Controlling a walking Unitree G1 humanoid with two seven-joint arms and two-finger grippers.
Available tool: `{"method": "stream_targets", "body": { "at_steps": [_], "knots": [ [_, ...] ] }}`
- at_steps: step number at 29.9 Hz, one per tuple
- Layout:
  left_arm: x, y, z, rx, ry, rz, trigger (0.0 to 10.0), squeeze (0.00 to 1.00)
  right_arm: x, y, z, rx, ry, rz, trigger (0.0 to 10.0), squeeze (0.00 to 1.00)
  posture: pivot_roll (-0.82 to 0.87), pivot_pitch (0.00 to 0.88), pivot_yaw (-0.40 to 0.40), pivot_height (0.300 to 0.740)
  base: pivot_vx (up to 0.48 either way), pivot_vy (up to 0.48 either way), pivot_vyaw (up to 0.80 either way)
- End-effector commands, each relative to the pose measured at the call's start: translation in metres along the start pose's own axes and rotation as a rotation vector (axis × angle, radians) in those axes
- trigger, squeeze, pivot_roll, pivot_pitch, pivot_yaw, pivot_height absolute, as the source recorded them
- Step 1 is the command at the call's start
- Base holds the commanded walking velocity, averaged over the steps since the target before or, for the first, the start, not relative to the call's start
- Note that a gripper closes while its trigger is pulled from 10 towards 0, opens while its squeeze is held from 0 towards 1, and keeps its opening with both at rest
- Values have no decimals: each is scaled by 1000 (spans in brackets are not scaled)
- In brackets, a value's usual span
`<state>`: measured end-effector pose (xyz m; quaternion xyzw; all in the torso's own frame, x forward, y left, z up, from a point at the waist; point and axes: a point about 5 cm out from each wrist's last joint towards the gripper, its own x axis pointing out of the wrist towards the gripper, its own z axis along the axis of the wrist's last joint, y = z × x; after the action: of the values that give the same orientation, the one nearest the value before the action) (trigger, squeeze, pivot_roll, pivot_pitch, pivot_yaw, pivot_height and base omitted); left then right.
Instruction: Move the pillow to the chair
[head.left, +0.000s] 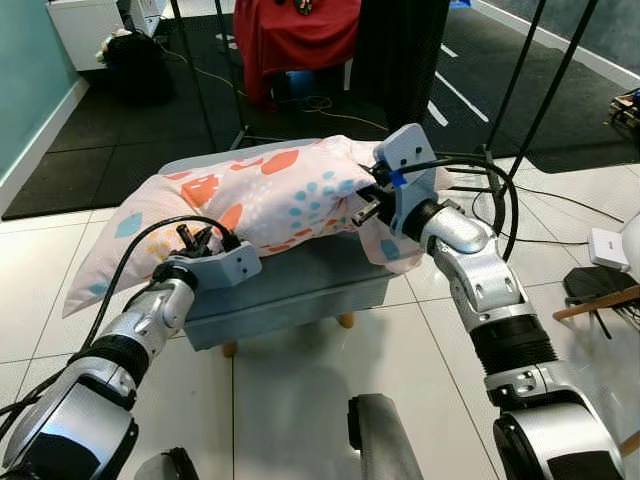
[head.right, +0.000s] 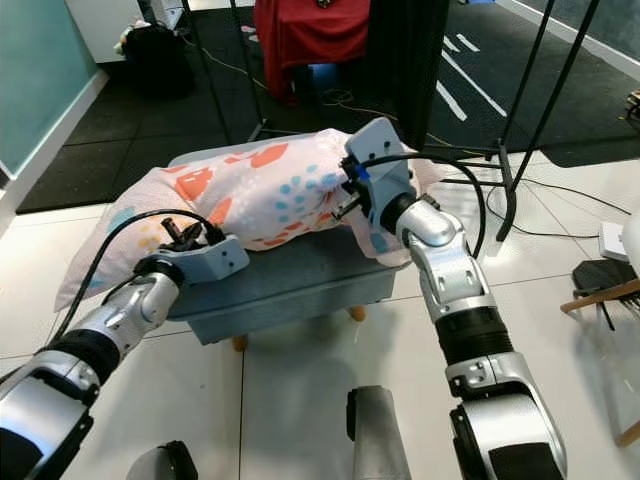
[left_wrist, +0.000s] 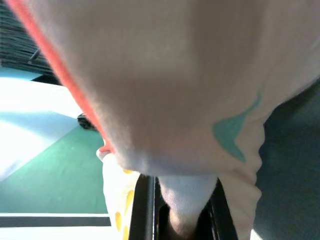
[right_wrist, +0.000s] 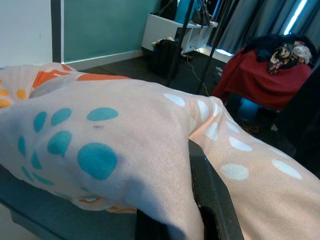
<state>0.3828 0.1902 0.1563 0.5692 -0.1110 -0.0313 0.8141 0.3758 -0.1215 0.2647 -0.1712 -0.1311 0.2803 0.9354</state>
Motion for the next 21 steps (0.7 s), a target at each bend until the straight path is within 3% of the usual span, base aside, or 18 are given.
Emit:
{"method": "stream_targets", "body": {
  "at_steps": [1,2,3,5,7,8,9,10,11,12,13,16,17,21],
  "knots": [
    [-1,14,-12,10,34,53,0,0,0,2,10,26,-51,-2,0,0,-244,129,30,450,0,0,0],
    [-1,14,-12,10,34,53,0,0,0,2,10,26,-51,-2,0,0,-244,129,30,450,0,0,0],
    [0,26,-12,-46,33,125,0,0,-1,4,2,85,-29,-14,0,0,-233,109,26,450,0,0,0],
    [0,26,-12,-46,33,125,0,0,-1,4,2,85,-29,-14,0,0,-233,109,26,450,0,0,0],
    [0,47,-4,-214,7,269,0,0,-2,12,-5,198,-26,-5,0,0,-225,90,23,450,0,0,0],
    [0,47,-4,-214,7,269,0,0,-2,12,-5,198,-26,-5,0,0,-225,90,23,450,0,0,0],
    [-1,54,1,-301,-6,324,0,0,-2,16,-7,227,-35,11,0,0,-222,82,22,450,0,0,0],
    [-1,54,1,-301,-6,324,0,0,-2,16,-7,227,-35,11,0,0,-222,82,22,450,0,0,0],
    [-3,58,7,-393,-18,363,0,0,-1,22,-8,232,-37,31,0,0,-215,69,19,455,0,0,0],
    [-3,58,7,-393,-18,363,0,0,-1,22,-8,232,-37,31,0,0,-215,69,19,455,0,0,0],
    [-7,63,13,-479,-29,407,4196,0,0,27,-9,233,-37,50,0,0,-212,64,18,460,0,0,0],
    [-10,66,16,-531,-35,433,4196,0,1,29,-10,233,-37,60,0,0,-211,62,17,465,0,0,0],
    [-14,71,22,-579,-54,461,10000,0,2,34,-11,233,-32,74,0,0,-204,47,12,470,0,0,0],
    [-17,76,28,-608,-77,479,10000,0,4,38,-12,231,-29,88,0,0,-199,40,12,475,0,0,0]
  ]
}}
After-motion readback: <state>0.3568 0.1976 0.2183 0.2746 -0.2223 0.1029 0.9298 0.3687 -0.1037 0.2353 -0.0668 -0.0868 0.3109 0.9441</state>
